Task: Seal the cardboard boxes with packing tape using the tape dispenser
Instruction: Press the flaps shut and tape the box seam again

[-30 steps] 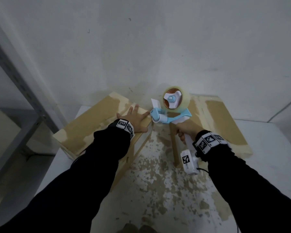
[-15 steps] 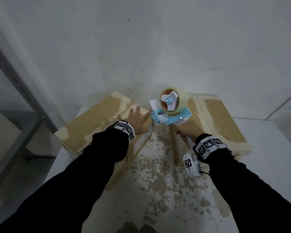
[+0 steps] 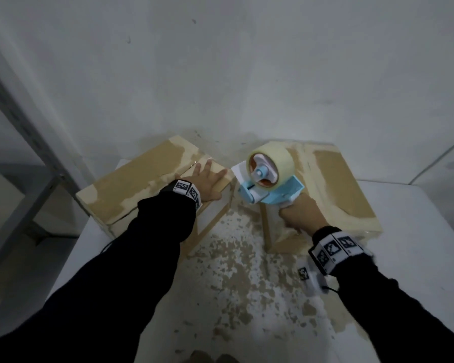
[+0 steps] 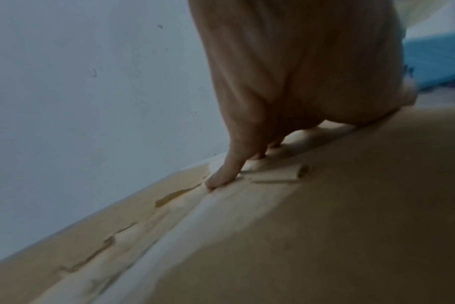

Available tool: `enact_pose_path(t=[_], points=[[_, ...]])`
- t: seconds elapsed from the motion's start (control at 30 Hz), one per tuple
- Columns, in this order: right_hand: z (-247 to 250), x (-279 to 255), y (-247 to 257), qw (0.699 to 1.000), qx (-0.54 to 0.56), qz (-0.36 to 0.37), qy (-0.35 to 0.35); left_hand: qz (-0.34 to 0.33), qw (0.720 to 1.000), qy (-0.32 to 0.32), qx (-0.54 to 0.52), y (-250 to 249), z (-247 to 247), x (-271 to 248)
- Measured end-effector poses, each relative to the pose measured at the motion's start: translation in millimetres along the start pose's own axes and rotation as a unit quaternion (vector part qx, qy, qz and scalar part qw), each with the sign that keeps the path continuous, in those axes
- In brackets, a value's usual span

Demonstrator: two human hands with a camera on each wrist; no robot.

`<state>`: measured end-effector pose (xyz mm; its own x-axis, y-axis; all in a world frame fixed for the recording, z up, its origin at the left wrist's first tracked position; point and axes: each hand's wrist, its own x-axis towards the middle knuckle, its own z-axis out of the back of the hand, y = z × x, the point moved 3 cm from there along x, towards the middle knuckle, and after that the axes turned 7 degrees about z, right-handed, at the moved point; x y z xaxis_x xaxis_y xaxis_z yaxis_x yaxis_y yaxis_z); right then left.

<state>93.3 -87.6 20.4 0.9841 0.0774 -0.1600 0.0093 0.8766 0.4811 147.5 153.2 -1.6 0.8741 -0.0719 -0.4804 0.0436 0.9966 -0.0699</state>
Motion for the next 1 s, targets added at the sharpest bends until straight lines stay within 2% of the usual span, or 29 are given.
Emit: enact_pose_path(t=[0.13, 0.27, 0.5, 0.7, 1.0], points=[[-6.7, 6.5, 15.8, 1.0, -0.015, 0.009, 0.004, 0.009, 1.0, -0.008, 0.01, -1.8, 0.4, -1.8], [-17.5, 13.0, 19.8, 1.0, -0.011, -0.028, 0.007, 0.007, 1.0, -0.008, 0.012, 0.0, -0.7, 1.4], [-34.0, -6.4, 17.6, 0.996, 0.059, -0.061, 0.032, 0.0, 1.0, -0.019, 0.012, -0.3, -2.9, 3.7], [-70.1, 11.4, 2.3, 0.991, 0.093, -0.09, -0.015, -0.002, 1.0, -0.028, 0.015, 0.4, -3.6, 6.8], [-59.4, 10.0, -0.9, 0.993, 0.063, -0.094, -0.032, -0.006, 1.0, -0.028, 0.007, 0.0, -5.3, 8.1]])
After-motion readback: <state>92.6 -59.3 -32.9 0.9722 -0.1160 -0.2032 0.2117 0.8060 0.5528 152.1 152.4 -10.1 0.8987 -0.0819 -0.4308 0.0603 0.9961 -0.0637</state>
